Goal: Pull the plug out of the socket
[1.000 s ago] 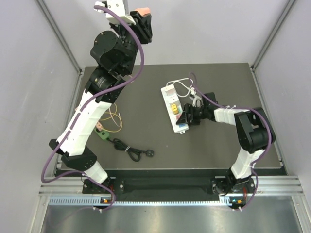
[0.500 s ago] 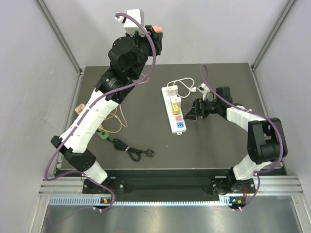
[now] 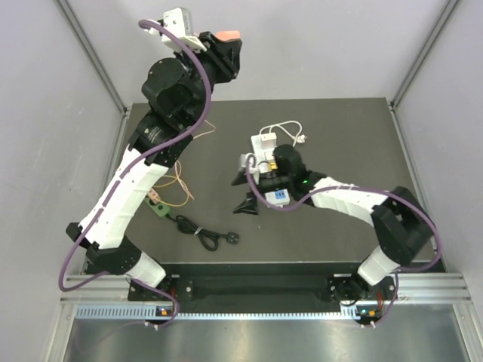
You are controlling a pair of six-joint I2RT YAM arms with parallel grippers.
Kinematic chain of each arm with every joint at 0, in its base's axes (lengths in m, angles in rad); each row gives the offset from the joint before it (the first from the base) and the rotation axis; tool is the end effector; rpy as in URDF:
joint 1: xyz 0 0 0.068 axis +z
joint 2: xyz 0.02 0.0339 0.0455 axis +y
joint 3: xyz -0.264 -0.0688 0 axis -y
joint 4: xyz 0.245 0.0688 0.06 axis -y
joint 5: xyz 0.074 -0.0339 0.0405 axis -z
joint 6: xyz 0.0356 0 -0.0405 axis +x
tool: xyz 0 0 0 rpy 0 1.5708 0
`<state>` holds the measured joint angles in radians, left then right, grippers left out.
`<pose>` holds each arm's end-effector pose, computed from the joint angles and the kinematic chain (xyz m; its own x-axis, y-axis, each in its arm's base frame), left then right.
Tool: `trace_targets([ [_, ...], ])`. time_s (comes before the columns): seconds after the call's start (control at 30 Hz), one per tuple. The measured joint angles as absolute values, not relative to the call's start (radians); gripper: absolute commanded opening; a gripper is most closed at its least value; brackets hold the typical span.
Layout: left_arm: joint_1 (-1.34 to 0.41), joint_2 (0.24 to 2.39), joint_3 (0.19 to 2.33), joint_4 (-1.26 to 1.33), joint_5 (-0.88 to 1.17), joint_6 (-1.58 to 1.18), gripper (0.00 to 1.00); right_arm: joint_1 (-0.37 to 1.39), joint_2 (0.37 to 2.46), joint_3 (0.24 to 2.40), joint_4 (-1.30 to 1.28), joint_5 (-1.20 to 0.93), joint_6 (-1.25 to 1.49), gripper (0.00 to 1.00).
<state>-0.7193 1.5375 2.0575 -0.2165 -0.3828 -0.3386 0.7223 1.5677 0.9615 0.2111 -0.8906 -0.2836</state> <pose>0.2315 -0.1851 0.5831 0.0981 -0.4955 -0.8630 0.3982 0.8143 -0.4223 0.2396 0.2480 0.2501 -0.0103 -0.2436 -0.9698 -0.9969 -0.0736 0.0290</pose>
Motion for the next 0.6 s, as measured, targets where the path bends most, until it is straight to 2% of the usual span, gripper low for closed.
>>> trace_targets([
  [0.1,-0.719,1.526,2.070,-0.217,-0.383,-0.370,0.00,0.824,1.662,1.037,0.292,-0.748,-0.257,1.00],
  [0.3,-0.719,1.477,2.074,-0.219,-0.384,-0.415,0.00,0.951,1.867,1.342,0.307,-0.553,-0.223,1.00],
  [0.5,-0.718,1.430,2.075,-0.220,-0.387,-0.445,0.00,1.014,1.961,1.462,0.289,-0.414,-0.251,0.97],
  [0.57,-0.718,1.414,2.070,-0.219,-0.391,-0.447,0.00,1.026,1.984,1.478,0.284,-0.362,-0.265,0.78],
  [0.6,-0.718,1.406,2.065,-0.218,-0.393,-0.447,0.00,1.027,1.992,1.481,0.276,-0.334,-0.273,0.58],
])
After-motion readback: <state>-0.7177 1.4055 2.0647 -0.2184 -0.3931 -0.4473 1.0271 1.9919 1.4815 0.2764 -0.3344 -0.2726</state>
